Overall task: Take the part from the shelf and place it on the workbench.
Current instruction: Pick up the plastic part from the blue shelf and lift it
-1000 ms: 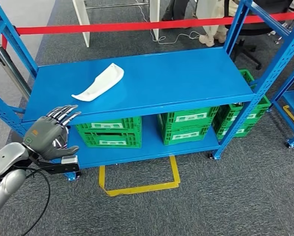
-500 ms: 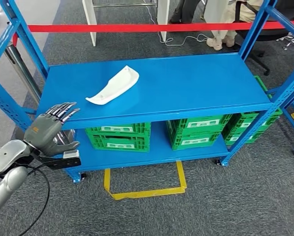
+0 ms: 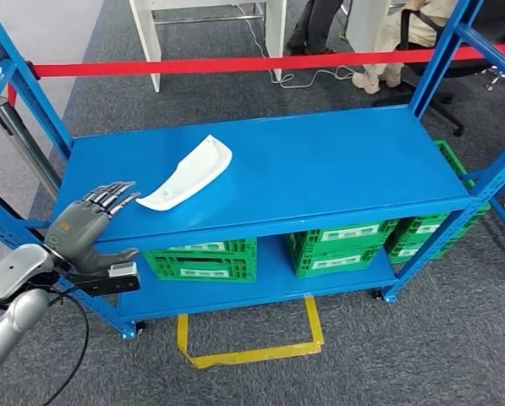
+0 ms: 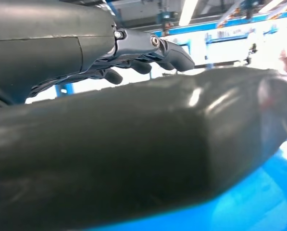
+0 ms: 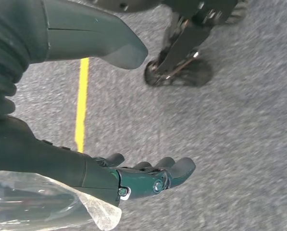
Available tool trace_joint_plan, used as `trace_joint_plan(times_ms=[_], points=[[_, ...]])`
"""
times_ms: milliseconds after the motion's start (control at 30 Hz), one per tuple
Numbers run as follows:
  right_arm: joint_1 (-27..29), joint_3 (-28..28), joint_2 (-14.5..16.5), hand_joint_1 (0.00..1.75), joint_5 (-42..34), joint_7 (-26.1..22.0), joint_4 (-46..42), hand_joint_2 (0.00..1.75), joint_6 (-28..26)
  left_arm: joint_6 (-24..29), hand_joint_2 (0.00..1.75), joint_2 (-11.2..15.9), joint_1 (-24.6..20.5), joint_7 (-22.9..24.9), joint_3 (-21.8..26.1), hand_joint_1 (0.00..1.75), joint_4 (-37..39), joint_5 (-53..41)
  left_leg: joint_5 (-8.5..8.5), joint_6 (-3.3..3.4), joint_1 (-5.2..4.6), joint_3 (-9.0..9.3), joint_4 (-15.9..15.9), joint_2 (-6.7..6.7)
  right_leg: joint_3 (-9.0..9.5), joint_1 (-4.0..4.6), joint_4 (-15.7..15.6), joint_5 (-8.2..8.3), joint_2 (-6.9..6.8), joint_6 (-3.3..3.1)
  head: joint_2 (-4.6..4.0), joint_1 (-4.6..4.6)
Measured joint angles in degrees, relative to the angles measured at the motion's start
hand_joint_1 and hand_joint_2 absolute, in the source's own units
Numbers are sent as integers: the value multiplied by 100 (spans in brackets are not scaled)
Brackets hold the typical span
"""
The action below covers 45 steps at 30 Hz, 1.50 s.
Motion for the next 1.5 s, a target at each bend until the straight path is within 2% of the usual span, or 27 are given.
trace_joint_plan(times_ms=[33, 67, 133, 200, 267, 333, 367, 400, 467, 533, 567, 633, 700, 767, 833, 867, 900, 933, 1000, 1067, 1200, 1267, 1333, 1367, 1400, 1433, 1500], points=[[-9, -1, -1, 0, 15, -2, 0, 175, 1, -33, 0, -32, -13, -91, -33, 0, 27, 53, 202, 17, 0, -21, -145, 30, 24, -5, 22, -72, -2, 56, 0, -20], [-14, -1, -3, 0, 30, -3, 0, 175, 1, -60, 0, -67, -18, -172, -73, 0, 53, 100, 309, 64, -8, -60, -175, 52, 18, -2, 38, -134, -10, 102, 0, -30], [-33, -2, -2, 0, 49, -10, 2, 175, 5, -89, 0, -138, -45, -263, -146, 0, 83, 151, 261, 195, -25, -104, -105, 53, 37, 5, 23, -224, -42, 177, 1, -39], [-53, -2, 2, 0, 64, -16, 6, 175, 12, -89, 0, -200, -112, -298, -189, 0, 89, 173, 223, 281, -27, -89, -97, 36, 15, 0, 118, -341, -56, 209, 1, -19], [-79, -2, 3, 0, 78, -26, 7, 175, 14, -93, 0, -238, -191, -320, -225, 0, 96, 183, 183, 346, -48, -62, -104, 28, -286, 17, 637, -585, -46, 203, 1, -9], [-83, -2, 2, 0, 97, -38, 7, 175, 14, -123, 0, -268, -238, -331, -300, 0, 125, 183, 137, 403, -98, -40, -104, 23, -815, 59, 1383, -808, -41, 172, 1, -7], [-76, -2, 2, 0, 108, -41, 7, 175, 14, -148, 0, -285, -260, -337, -351, 0, 146, 183, 113, 425, -128, -22, -104, 15, -1024, 83, 1598, -788, -38, 142, 1, -8], [-70, -2, 2, 0, 121, -40, 7, 175, 15, -176, 0, -302, -293, -344, -407, 0, 171, 186, 87, 443, -160, 6, -104, 4, -1144, 112, 1613, -643, -35, 95, 1, -8], [-70, -2, -2, 0, 149, -29, 7, 175, 17, -228, 0, -333, -397, -374, -523, 0, 224, 206, 36, 464, -209, 82, -111, -20, -1078, 191, 1066, -102, -25, -48, 1, -8], [-84, -2, -21, 0, 176, -13, 10, 175, 27, -282, 0, -372, -535, -424, -656, 0, 288, 265, 10, 462, -244, 139, -126, -38, -872, 258, 492, 259, -22, -178, 1, -20], [-88, -2, -32, 0, 187, -7, 13, 175, 33, -306, 0, -391, -587, -448, -718, 0, 319, 297, 14, 446, -243, 150, -143, -44, -807, 280, 352, 312, -21, -209, 1, -26], [-92, -2, -40, 0, 197, -1, 18, 175, 46, -336, 0, -424, -649, -481, -806, 0, 367, 346, 43, 391, -233, 170, -188, -48, -742, 290, 248, 330, -12, -216, 1, -20], [-94, -2, -40, 0, 199, -2, 18, 175, 56, -339, 0, -446, -693, -500, -855, 0, 392, 370, -11, 330, -234, 178, -159, -46, -668, 249, 125, 391, -10, -227, 1, -24], [-97, -2, -37, 0, 201, -4, 18, 175, 62, -341, 0, -453, -745, -504, -890, 0, 419, 380, -260, 265, -218, 34, 235, -45, -586, 204, 30, 433, -18, -242, 1, -36], [-98, -2, -37, 0, 201, -4, 18, 175, 64, -347, 0, -458, -767, -504, -931, 0, 450, 380, -562, 199, -173, -252, 912, -43, -557, 196, 17, 427, -20, -257, 1, -39], [-97, -2, -37, 0, 201, -4, 18, 175, 66, -350, 0, -460, -766, -504, -953, 0, 465, 380, -617, 173, -149, -345, 1127, -42, -551, 194, 21, 422, -19, -258, 1, -41], [-96, -2, -37, 0, 201, -4, 18, 175, 67, -353, 0, -461, -768, -506, -976, 0, 478, 382, -572, 153, -129, -356, 1160, -40, -548, 191, 27, 416, -17, -253, 1, -39], [-96, -2, -37, 0, 204, -4, 19, 175, 69, -355, 0, -462, -777, -508, -997, 0, 488, 387, -424, 138, -114, -259, 969, -39, -543, 186, 36, 408, -13, -241, 1, -41], [-96, -2, -38, 0, 216, -9, 20, 175, 74, -369, 0, -465, -824, -516, -1034, 0, 503, 396, -78, 133, -97, 109, 250, -36, -537, 183, 66, 377, -7, -196, 1, -41], [-104, -2, -39, 0, 237, -17, 20, 175, 76, -405, 0, -472, -896, -516, -1075, 0, 524, 404, 33, 172, -107, 336, -235, -43, -566, 194, 104, 352, -5, -134, 1, -33], [-118, -1, -38, 0, 307, -23, 21, 175, 88, -505, 0, -491, -1082, -446, -1189, 0, 685, 385, 21, 310, -117, 358, -337, -49, -636, 182, 151, 302, -9, -12, 1, -22], [-129, 0, -39, 0, 330, -30, 24, 175, 99, -535, 0, -528, -1229, -419, -1247, 0, 829, 377, 40, 370, -94, 374, -370, -40, -850, 171, 566, 70, -8, 38, 1, -1], [-127, 1, -42, 0, 348, -41, 26, 175, 102, -567, 0, -582, -1339, -413, -1301, 0, 1021, 374, 41, 392, -95, 371, -369, -33, -1239, 162, 1346, -237, -8, 70, 1, 16], [-122, 0, -44, 0, 359, -46, 26, 175, 103, -581, 0, -619, -1375, -408, -1332, 0, 1134, 370, 41, 392, -96, 371, -368, -31, -1409, 155, 1648, -303, -8, 80, 1, 17], [-117, -1, -44, 0, 371, -50, 26, 175, 104, -588, 0, -654, -1409, -399, -1363, 0, 1250, 366, 41, 392, -94, 372, -367, -31, -1490, 148, 1751, -262, -9, 87, 1, 19], [-116, -1, -44, 0, 381, -53, 26, 175, 109, -587, 0, -693, -1448, -388, -1391, 0, 1370, 363, 40, 391, -91, 374, -366, -33, -1454, 139, 1613, -110, -10, 88, 1, 19], [-128, 0, -44, 0, 394, -53, 27, 175, 120, -562, 0, -764, -1542, -368, -1437, 0, 1608, 362, 34, 370, -87, 383, -363, -39, -1126, 122, 850, 299, -10, 87, 1, 21]])
